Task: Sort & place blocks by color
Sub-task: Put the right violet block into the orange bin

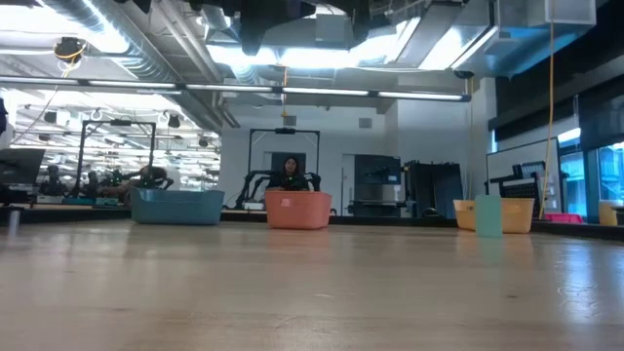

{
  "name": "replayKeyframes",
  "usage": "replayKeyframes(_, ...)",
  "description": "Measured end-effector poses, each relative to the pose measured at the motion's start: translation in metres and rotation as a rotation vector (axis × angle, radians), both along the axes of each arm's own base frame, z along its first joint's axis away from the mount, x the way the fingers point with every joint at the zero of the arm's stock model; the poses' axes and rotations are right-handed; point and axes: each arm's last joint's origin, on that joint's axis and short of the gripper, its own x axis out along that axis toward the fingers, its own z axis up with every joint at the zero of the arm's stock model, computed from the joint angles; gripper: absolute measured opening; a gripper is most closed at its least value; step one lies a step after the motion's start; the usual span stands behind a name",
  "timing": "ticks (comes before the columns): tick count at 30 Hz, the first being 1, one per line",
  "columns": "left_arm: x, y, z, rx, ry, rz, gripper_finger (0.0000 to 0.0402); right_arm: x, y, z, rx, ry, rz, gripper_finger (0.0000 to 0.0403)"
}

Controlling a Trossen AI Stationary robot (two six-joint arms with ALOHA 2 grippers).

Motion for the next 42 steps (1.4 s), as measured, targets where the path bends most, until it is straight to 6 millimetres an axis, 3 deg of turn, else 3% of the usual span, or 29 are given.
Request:
replayKeyframes(3, 0.000, 0.000, -0.001, 0.022, 0.007, -0.009, 0.0094, 0.000, 0.000, 0.000, 0.004, -0.002, 0.005, 0.0106)
replayKeyframes(12, -0.008, 0.004, 0.004, 0.055, 0.034, 0.002, 0.0094, -0.001, 0.000, 0.004, 0.041, -0.016, 0.020, 0.0108)
replayKeyframes(14, -0.016, 0.007, 0.007, 0.075, 0.064, 0.010, 0.0094, -0.004, 0.000, 0.005, 0.081, -0.011, 0.008, 0.0145)
replayKeyframes(19, -0.039, 0.016, 0.013, 0.104, 0.131, 0.078, 0.0094, -0.018, -0.002, 0.021, 0.089, -0.012, -0.038, 0.0289)
replayKeyframes(23, -0.063, 0.019, 0.018, 0.124, 0.098, 0.121, 0.0094, -0.038, -0.005, 0.026, 0.096, 0.077, -0.086, 0.0349)
replayKeyframes(30, -0.093, 0.024, -0.003, 0.067, 0.004, 0.217, 0.0094, -0.064, -0.007, 0.023, 0.120, 0.271, -0.133, 0.0351)
replayKeyframes(36, -0.100, 0.025, -0.020, 0.008, -0.110, 0.239, 0.0094, -0.069, -0.008, 0.008, 0.134, 0.384, -0.148, 0.0341)
replayKeyframes(42, -0.100, 0.025, -0.021, -0.007, -0.122, 0.230, 0.0094, -0.078, -0.008, -0.018, 0.200, 0.416, -0.172, 0.0341)
